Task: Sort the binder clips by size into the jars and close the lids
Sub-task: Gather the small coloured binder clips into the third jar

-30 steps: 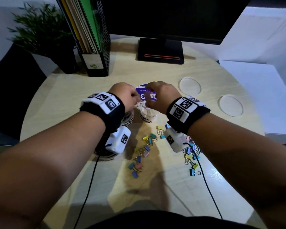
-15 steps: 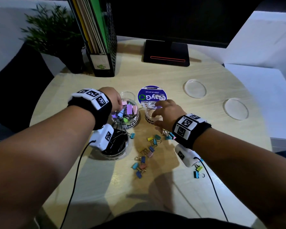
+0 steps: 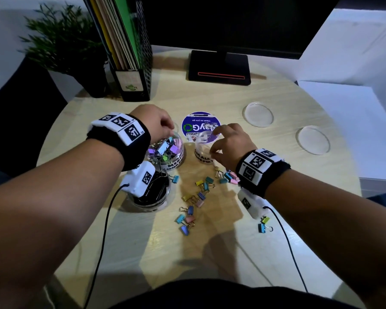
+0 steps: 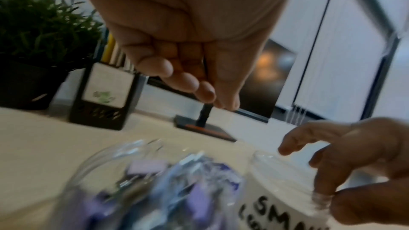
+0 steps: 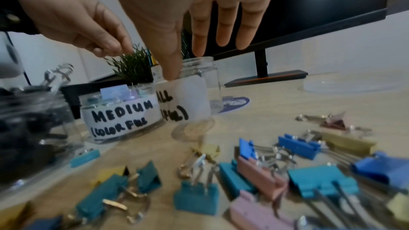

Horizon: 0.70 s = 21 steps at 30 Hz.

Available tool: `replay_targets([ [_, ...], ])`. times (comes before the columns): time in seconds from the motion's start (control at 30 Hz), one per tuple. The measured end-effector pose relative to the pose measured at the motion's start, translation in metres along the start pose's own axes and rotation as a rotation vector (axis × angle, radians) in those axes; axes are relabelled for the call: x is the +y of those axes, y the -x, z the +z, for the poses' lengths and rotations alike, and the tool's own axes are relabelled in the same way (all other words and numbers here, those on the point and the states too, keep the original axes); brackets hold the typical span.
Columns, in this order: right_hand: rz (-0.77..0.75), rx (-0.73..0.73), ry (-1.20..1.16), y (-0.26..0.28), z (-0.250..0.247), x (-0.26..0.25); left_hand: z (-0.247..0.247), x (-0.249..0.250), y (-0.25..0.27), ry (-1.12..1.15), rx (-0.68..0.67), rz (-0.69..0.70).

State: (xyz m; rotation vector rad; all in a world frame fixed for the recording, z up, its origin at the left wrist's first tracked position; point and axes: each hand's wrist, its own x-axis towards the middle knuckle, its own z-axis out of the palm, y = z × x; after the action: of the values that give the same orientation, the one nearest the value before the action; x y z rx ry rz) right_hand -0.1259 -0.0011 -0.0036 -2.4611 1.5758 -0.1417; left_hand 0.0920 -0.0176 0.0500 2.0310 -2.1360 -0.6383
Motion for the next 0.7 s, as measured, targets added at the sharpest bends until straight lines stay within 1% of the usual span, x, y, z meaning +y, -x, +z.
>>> replay_targets([
  [0.1, -0.05, 0.081, -0.047, 0.015, -0.007, -0.001, -0.005, 0.019, 0.017, 0.11, 0.039, 0.075],
  [0.2, -0.142, 0.165, -0.053, 0.04, -0.011, -0.002, 0.005, 0.043, 0.039, 0.167, 0.002, 0.13],
  [0.27, -0.175, 0.195, -0.075, 0.059, -0.011, -0.002, 0.018, 0.056, 0.051, 0.12, -0.047, 0.188],
  [0.37, -0.185, 0.168, -0.076, 0.086, -0.004, 0.0, 0.043, 0.07, 0.061, -0.035, -0.153, 0.259],
  [0.47, -0.179, 0.13, -0.073, 0.113, 0.006, 0.002, 0.068, 0.077, 0.067, -0.145, -0.231, 0.265],
  [0.6, -0.174, 0.083, -0.053, 0.139, 0.016, 0.003, 0.09, 0.08, 0.073, -0.152, -0.243, 0.199],
  [0.7, -0.142, 0.015, -0.04, 0.152, 0.022, 0.007, 0.103, 0.084, 0.078, -0.148, -0.283, 0.174],
])
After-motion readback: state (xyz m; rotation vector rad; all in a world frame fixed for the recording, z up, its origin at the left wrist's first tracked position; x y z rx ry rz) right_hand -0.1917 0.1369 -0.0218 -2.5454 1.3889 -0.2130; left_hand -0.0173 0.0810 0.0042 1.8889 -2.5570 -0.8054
